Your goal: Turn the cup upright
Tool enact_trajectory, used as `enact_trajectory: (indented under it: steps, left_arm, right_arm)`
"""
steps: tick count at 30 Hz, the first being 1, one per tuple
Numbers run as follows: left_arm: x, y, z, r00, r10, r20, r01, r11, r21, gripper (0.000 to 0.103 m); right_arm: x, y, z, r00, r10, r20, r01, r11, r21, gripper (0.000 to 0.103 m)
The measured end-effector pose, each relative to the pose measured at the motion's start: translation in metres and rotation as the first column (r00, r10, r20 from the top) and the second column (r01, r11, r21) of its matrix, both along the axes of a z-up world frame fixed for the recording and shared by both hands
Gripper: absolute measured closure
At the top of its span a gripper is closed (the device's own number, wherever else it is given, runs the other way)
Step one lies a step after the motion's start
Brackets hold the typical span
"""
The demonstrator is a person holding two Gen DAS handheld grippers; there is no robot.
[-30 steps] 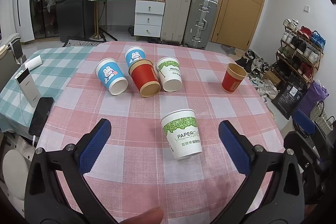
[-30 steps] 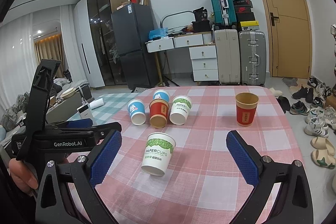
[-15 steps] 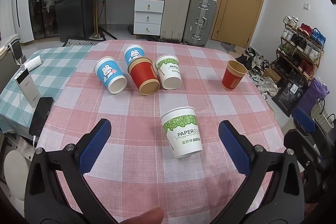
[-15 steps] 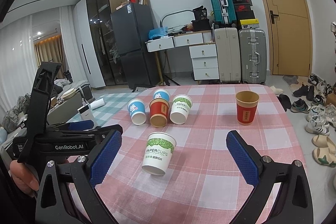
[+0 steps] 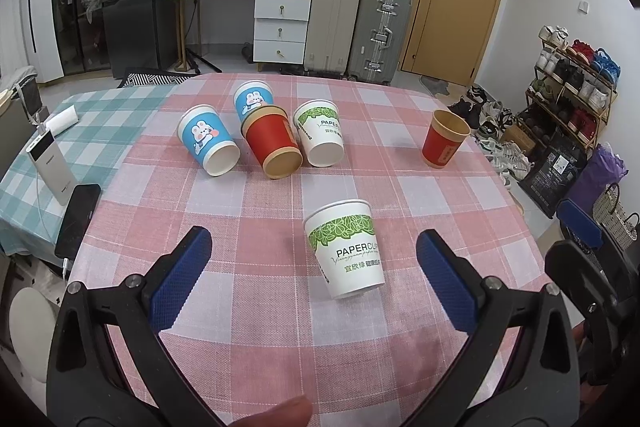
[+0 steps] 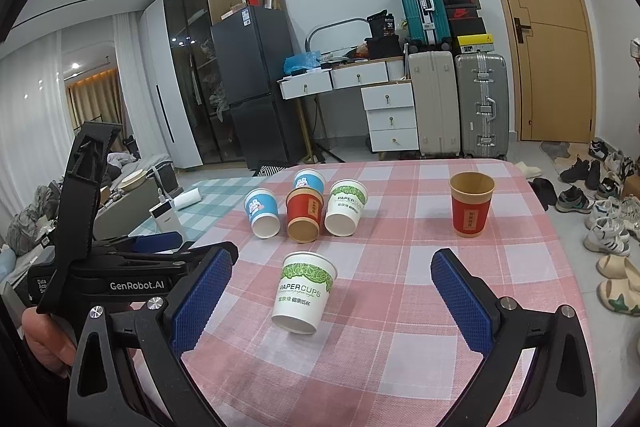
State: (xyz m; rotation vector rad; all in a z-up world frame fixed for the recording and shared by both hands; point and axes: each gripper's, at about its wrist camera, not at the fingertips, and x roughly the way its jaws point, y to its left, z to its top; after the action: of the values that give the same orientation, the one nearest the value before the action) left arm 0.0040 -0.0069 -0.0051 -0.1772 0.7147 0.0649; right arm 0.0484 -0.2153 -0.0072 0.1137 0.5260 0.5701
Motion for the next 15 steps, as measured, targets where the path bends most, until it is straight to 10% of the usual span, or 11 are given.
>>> enact_trajectory:
  steps: [15]
  left_arm:
    - [0.0032,-0.0022,-0.0038,1.000,-0.002,-0.012,0.002,1.000,0.001,0.001]
  right_arm:
    - [-0.0028,-0.0023,-0.0026,1.000,-0.002,-0.008,0.002,1.000,0.004,0.001]
